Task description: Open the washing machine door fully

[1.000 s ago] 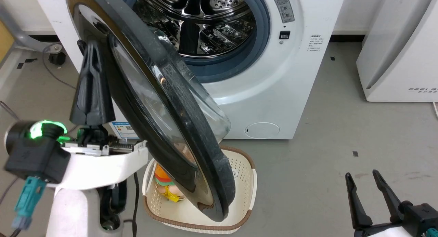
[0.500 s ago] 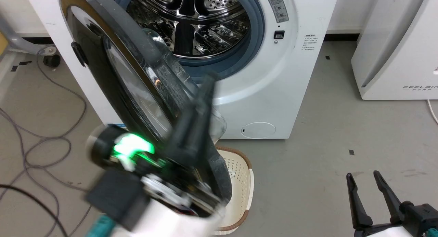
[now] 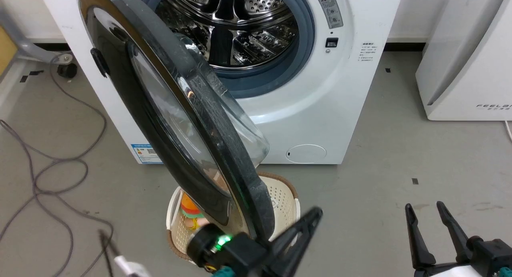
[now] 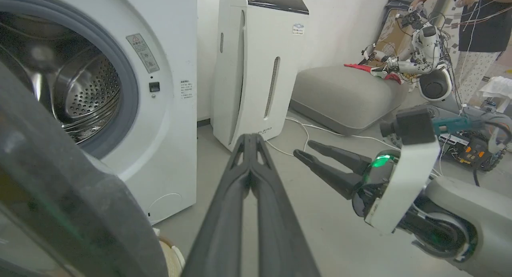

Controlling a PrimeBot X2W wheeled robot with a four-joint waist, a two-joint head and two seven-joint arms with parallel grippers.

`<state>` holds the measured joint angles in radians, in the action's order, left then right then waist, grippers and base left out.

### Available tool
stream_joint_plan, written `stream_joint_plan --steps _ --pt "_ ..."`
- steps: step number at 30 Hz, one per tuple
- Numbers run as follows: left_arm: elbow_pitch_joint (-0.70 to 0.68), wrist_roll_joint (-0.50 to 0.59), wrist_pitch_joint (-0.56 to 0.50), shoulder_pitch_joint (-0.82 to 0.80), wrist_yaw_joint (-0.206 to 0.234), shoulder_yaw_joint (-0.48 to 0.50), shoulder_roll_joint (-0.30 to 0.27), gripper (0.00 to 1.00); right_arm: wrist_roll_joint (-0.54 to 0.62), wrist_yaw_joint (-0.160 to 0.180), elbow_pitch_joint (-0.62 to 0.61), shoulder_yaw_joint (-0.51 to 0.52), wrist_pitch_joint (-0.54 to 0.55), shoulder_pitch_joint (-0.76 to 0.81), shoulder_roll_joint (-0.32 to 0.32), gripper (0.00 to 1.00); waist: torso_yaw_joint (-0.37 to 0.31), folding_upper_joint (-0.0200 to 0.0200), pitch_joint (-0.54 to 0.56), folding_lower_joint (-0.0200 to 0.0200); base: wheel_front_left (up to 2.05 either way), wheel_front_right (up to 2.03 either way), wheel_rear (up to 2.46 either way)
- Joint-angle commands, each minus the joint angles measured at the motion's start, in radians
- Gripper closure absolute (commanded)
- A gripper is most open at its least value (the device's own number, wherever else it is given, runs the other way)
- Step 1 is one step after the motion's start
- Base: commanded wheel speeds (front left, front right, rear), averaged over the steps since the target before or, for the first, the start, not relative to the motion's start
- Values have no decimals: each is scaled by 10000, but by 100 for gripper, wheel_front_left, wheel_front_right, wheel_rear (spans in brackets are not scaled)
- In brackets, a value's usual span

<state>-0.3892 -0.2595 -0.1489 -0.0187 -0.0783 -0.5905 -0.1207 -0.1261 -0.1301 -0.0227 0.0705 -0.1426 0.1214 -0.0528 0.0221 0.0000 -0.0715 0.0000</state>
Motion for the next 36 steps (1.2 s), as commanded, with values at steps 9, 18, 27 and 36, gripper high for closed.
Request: stream_joint_plan --steps 9,18,27,36 --pt "2360 -24 777 -384 135 -275 379 100 -80 -6 -2 -47 64 -73 26 0 -9 0 -165 0 0 0 0" --pt "4297 -265 1815 -1641 893 -83 661 100 -183 -6 82 -101 48 -144 26 0 -85 0 -297 0 0 0 0" --pt "4764 -594 2136 -1787 1559 -22 691 100 -273 -6 357 -128 -56 -203 26 0 -99 0 -316 0 0 0 0" --pt "3749 -778 2149 -688 2150 246 350 100 -355 -6 636 -185 -122 -203 26 0 -65 0 -150 0 0 0 0"
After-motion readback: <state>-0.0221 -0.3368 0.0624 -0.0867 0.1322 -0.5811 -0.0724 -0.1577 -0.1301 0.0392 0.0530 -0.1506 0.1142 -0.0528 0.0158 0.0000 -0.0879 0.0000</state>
